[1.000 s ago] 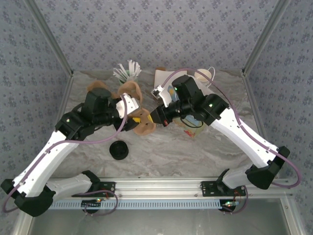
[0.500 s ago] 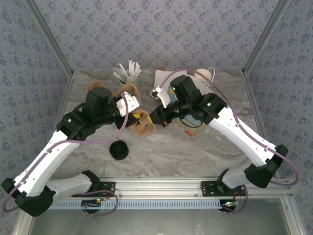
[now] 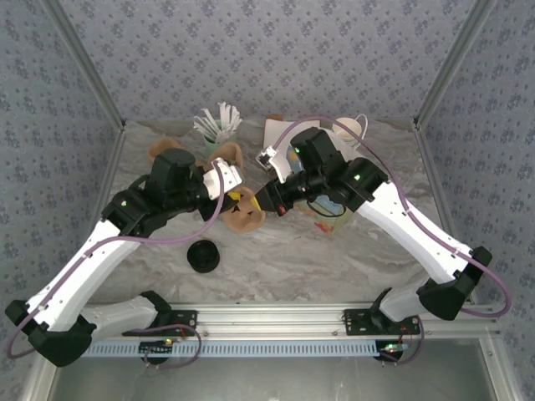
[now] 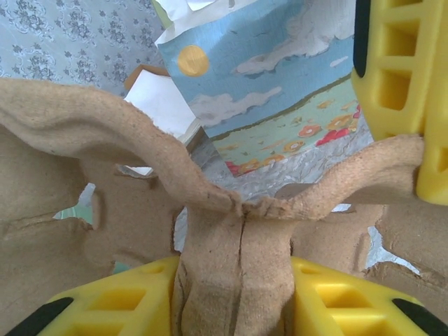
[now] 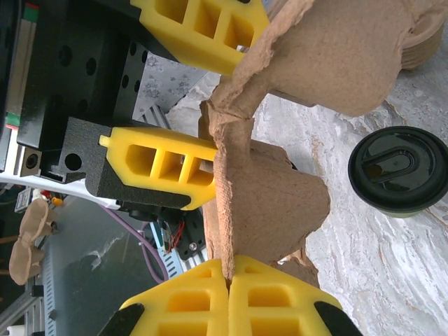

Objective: Pack the takeout coffee

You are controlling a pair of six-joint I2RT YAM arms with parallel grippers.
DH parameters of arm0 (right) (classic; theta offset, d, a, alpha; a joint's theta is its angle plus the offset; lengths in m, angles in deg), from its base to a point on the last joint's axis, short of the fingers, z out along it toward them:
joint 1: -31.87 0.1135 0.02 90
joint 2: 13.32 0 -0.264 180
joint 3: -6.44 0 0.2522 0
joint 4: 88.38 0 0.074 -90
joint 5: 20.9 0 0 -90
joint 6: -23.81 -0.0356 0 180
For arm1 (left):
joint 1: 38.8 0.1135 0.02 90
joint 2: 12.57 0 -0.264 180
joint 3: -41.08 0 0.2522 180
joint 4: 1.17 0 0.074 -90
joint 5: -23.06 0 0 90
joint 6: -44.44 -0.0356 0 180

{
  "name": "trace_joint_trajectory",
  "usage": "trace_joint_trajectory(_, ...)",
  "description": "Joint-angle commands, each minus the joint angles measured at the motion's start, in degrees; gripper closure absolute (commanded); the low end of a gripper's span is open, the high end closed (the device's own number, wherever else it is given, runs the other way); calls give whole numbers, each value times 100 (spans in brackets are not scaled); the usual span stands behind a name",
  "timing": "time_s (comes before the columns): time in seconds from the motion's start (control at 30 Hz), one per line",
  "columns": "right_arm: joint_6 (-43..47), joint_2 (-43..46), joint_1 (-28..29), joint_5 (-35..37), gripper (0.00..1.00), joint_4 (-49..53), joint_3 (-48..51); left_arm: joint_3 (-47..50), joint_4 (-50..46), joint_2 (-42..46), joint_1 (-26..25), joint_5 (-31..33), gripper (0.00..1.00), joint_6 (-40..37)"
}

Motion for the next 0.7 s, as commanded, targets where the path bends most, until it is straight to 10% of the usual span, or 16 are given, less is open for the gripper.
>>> trace_joint_trajectory(0.0, 102, -11, -33, -72, 94, 90, -147, -67, 125, -5, -30, -87, 61, 22)
trace_joint_trajectory(0.37, -28, 392, -547, 362, 55, 306, -195, -91, 260, 37, -30, -218, 65, 340)
trace_joint_trajectory(0.67, -137, 1284, -2425, 2123, 50, 911, -282, -303, 507, -99, -28, -443, 68, 945)
